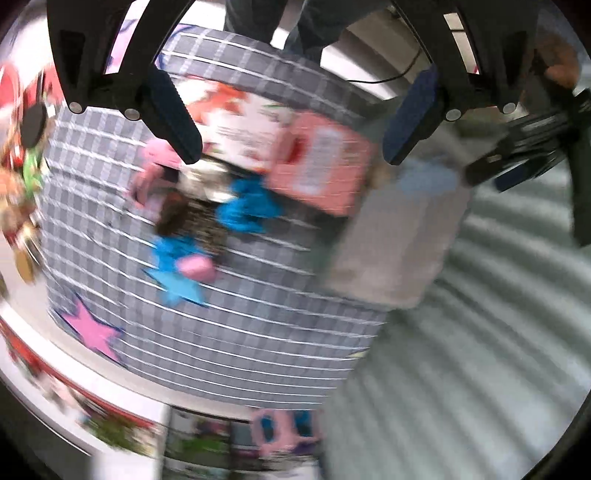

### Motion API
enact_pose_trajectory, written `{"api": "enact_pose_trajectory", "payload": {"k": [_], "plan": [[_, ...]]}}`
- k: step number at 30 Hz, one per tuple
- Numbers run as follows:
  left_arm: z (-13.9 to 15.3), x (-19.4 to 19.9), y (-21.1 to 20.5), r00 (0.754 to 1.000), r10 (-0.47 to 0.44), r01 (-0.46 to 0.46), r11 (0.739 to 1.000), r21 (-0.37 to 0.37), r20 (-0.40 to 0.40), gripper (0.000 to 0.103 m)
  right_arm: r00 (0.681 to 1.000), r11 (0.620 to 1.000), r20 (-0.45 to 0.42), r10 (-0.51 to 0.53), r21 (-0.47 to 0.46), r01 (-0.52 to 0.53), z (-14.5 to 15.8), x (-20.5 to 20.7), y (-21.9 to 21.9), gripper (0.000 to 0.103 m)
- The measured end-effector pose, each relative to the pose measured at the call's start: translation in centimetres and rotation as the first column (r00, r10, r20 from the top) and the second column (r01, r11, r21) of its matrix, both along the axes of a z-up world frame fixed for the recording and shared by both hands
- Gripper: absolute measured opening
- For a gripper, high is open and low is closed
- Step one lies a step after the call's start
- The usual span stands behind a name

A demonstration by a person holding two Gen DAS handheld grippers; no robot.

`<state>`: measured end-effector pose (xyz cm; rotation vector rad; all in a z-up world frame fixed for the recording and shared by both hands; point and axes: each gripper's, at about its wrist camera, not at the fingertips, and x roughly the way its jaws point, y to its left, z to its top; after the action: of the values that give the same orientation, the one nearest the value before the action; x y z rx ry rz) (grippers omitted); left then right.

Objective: Organize soft objects
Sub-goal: 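Move both tools back over the pile of soft items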

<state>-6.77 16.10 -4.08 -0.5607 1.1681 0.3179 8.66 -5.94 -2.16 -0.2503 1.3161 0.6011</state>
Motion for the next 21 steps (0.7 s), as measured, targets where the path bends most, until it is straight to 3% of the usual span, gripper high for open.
{"api": "enact_pose_trajectory", "payload": {"k": [6, 12, 18, 21], "plan": [[0.4, 3.8, -3.7, 0.996, -0.091, 0.091, 0.996, -0.003, -0.016, 0.103, 0.980, 0.982, -0.081, -0.182, -0.075, 0.176, -4.6, 3.5, -7.0, 0.099], [0.0, 7.2, -6.8, 0.988, -0.147, 0.146, 0.989, -0.022, -0.048, 0.103, 0.963, 0.970, -0.153, -0.223, -0.130, 0.204, -8.8, 4.7, -10.2, 0.099], [-0.9, 11.5, -9.6, 0.980, -0.181, 0.179, 0.983, -0.032, -0.087, 0.103, 0.961, 0.972, -0.187, -0.206, -0.154, 0.178, -11.4, 6.5, -10.7, 0.099], [-1.7, 13.6, -10.9, 0.973, -0.197, 0.194, 0.980, -0.037, -0.119, 0.103, 0.942, 0.963, -0.223, -0.251, -0.153, 0.220, -12.9, 7.7, -11.9, 0.099]]}}
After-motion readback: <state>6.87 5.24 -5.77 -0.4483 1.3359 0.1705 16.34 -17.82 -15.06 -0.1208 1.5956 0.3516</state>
